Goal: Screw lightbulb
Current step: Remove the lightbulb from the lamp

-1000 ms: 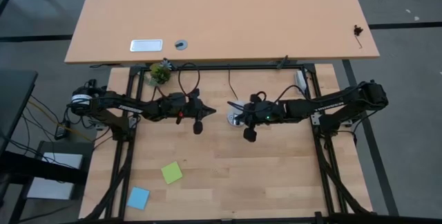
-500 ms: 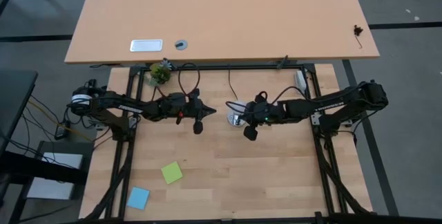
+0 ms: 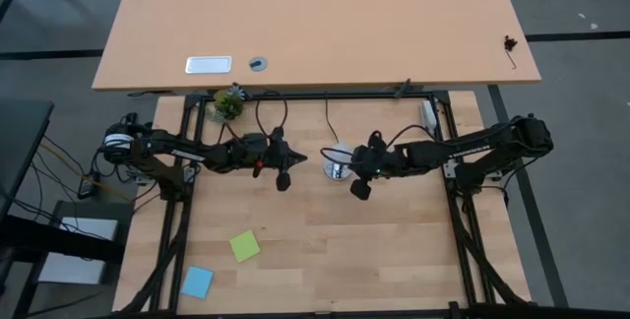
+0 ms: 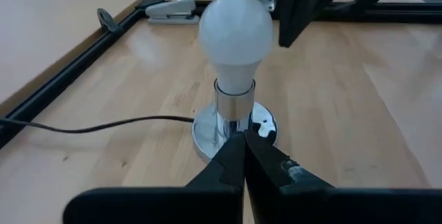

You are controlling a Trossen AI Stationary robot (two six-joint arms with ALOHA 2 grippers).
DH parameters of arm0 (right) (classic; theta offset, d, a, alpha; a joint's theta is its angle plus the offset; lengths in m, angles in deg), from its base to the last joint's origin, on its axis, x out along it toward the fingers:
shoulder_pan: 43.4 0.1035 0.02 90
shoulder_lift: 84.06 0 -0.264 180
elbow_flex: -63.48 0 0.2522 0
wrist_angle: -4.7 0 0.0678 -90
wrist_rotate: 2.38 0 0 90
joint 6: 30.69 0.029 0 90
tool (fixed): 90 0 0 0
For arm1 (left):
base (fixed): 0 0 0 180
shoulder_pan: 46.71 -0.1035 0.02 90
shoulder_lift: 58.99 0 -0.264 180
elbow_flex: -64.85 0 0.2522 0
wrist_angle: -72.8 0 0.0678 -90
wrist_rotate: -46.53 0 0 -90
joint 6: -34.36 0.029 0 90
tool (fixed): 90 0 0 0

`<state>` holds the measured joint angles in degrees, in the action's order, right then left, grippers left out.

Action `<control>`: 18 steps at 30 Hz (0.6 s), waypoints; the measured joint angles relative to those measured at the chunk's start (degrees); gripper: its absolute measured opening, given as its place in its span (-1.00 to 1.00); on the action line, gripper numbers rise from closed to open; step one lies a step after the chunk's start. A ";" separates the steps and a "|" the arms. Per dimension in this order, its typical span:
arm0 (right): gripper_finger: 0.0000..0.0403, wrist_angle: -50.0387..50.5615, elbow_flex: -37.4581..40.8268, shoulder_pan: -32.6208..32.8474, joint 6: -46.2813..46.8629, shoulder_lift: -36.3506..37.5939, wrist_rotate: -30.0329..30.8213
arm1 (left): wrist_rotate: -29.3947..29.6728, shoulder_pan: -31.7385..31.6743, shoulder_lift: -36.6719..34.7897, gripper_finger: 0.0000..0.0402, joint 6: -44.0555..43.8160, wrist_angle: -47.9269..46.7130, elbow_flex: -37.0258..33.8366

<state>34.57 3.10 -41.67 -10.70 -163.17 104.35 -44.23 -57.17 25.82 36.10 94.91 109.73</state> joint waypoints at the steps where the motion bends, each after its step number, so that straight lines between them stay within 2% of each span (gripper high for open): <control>1: -0.95 1.04 0.00 -0.22 0.44 0.00 0.35 | 0.05 0.00 0.00 -0.94 0.02 0.19 0.00; 9: -0.95 8.07 0.00 -1.54 0.89 0.00 1.40 | 0.18 -0.02 -0.02 -0.94 -0.50 0.39 0.00; 13: -0.95 7.43 0.29 -2.48 -0.52 -0.33 1.70 | 0.28 -0.02 0.00 -0.94 -0.50 0.66 0.00; 18: -0.96 2.41 4.39 -4.30 -2.02 -0.33 1.67 | 0.27 -0.02 -0.02 -0.94 -0.44 0.61 0.00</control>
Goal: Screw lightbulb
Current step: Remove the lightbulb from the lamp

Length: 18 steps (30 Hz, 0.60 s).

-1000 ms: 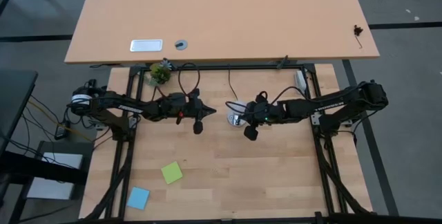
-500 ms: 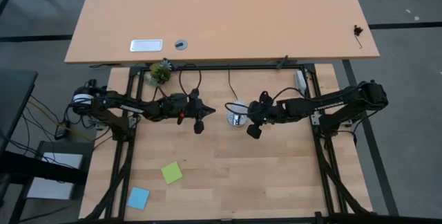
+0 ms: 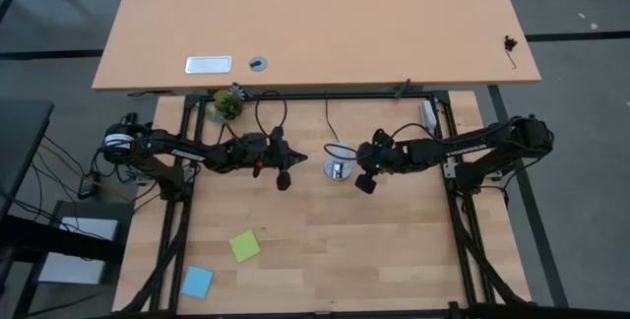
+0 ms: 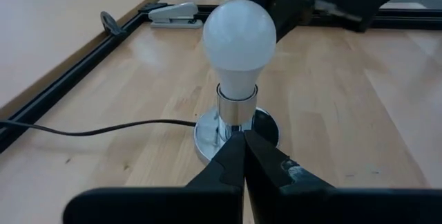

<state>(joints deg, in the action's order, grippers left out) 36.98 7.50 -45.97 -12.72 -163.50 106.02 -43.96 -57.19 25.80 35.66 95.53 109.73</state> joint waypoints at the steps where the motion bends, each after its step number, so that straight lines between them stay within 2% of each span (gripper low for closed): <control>1: -0.96 -1.14 0.94 -0.43 0.02 0.00 -0.04 | 0.00 0.00 0.02 -0.94 0.00 0.00 0.00; 12: -0.96 -22.65 12.32 -3.53 0.52 -0.09 -5.41 | 0.00 0.00 0.00 -0.94 0.02 0.20 0.00; 18: -0.96 -28.32 14.92 -3.69 1.40 -0.09 -6.08 | 0.02 0.00 0.01 -0.94 0.02 0.33 0.00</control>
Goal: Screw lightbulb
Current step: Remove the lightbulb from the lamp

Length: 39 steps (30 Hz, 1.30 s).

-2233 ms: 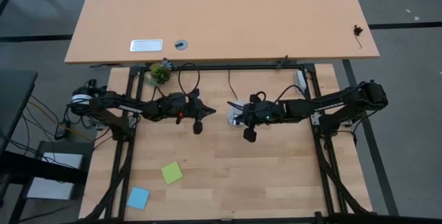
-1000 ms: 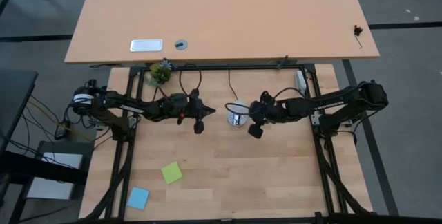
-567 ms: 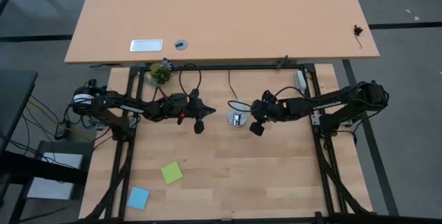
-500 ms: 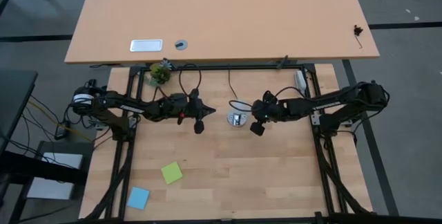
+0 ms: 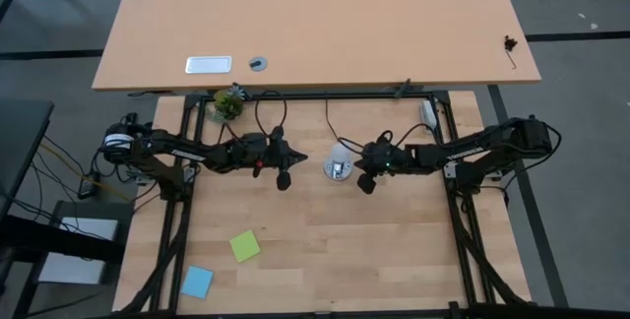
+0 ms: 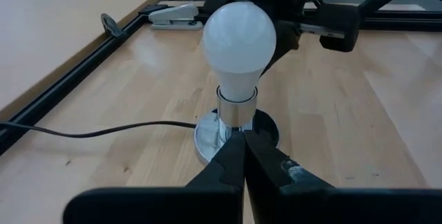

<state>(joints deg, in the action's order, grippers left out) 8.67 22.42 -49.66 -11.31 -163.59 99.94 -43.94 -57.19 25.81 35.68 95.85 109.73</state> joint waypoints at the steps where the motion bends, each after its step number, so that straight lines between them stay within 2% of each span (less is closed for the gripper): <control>1: -0.96 -0.16 0.25 0.00 0.08 0.00 0.00 | 0.00 0.00 0.00 -0.94 -0.01 0.00 0.00; 19: -0.96 -1.26 0.51 0.00 0.48 -0.02 -0.46 | 0.00 0.00 0.01 -0.94 -0.02 0.66 0.00; 24: -0.96 2.57 0.51 0.00 -1.43 -0.02 0.81 | -0.01 0.00 -0.01 -0.94 -0.04 0.66 0.00; 30: -0.96 6.04 0.51 -0.60 0.45 -0.02 2.40 | -0.02 0.00 -0.01 -0.94 -0.04 0.61 0.00; 39: -0.96 4.91 0.51 -1.64 -1.70 -0.02 0.16 | -0.02 0.00 -0.01 -0.94 0.00 1.07 0.00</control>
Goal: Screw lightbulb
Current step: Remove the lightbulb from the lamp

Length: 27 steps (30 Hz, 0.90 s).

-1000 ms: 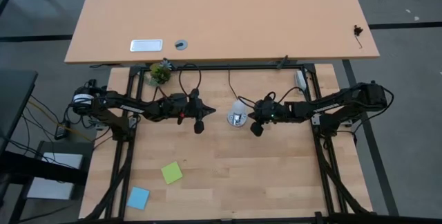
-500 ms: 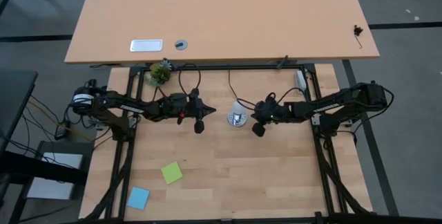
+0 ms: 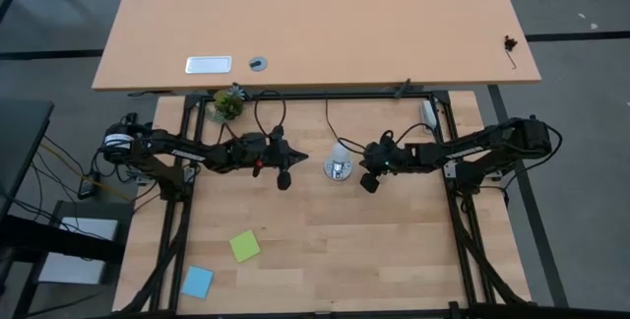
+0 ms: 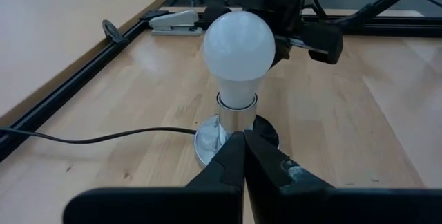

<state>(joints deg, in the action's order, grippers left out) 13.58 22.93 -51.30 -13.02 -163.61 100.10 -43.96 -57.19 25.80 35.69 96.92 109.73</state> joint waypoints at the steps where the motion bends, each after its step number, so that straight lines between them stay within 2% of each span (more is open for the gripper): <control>1: -0.96 -0.04 0.00 -0.09 -0.13 0.00 -0.02 | 0.00 0.00 0.00 -0.94 0.00 0.00 0.00; 27: -0.98 -1.49 0.00 -0.54 -5.38 0.00 -4.27 | 0.00 0.00 0.00 -0.94 0.02 -0.02 0.00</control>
<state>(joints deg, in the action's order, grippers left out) 12.09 22.93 -51.84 -18.40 -163.61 95.83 -43.96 -57.19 25.80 35.70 96.90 109.73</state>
